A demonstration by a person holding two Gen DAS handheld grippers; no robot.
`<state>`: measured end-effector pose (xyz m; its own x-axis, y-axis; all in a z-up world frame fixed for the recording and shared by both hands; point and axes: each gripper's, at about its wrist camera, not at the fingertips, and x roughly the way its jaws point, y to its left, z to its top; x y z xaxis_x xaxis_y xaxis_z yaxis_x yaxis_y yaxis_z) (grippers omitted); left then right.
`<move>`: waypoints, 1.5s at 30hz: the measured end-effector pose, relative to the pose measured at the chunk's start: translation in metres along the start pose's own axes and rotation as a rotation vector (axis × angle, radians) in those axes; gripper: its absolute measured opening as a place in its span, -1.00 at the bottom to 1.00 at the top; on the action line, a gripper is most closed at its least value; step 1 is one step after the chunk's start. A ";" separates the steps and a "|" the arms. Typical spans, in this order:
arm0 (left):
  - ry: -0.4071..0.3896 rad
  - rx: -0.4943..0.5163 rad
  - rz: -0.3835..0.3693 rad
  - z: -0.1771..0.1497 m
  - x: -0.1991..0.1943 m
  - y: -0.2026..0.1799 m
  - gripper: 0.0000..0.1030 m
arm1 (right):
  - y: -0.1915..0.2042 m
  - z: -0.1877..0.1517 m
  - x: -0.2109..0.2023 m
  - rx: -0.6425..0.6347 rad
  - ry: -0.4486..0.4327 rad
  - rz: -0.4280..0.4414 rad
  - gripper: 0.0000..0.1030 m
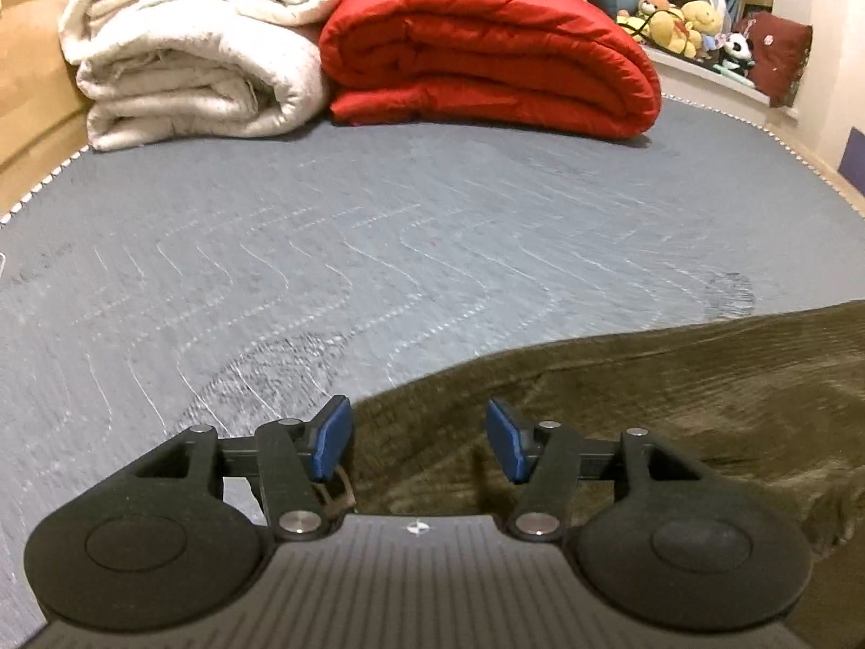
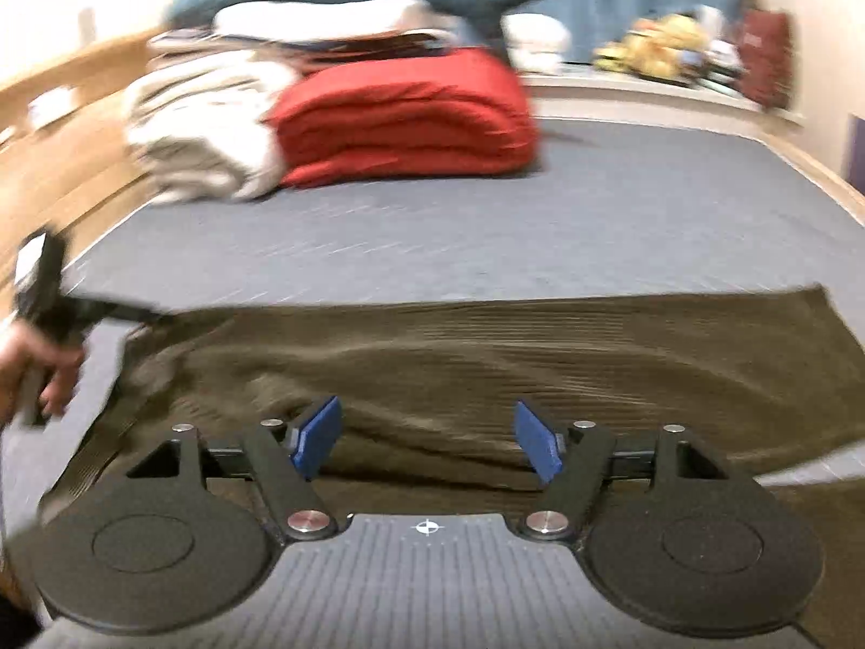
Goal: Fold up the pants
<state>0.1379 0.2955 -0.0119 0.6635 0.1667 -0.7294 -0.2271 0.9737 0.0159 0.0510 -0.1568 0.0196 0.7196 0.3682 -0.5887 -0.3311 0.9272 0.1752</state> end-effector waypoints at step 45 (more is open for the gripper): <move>0.027 0.527 -0.268 -0.105 -0.181 -0.037 -0.78 | -0.204 0.002 -0.037 0.677 -0.033 -0.252 0.45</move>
<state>-0.0484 0.2130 0.0478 0.6291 -0.0935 -0.7717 0.3358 0.9280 0.1613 0.0930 -0.3594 0.0073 0.7459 0.1295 -0.6533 0.2906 0.8193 0.4942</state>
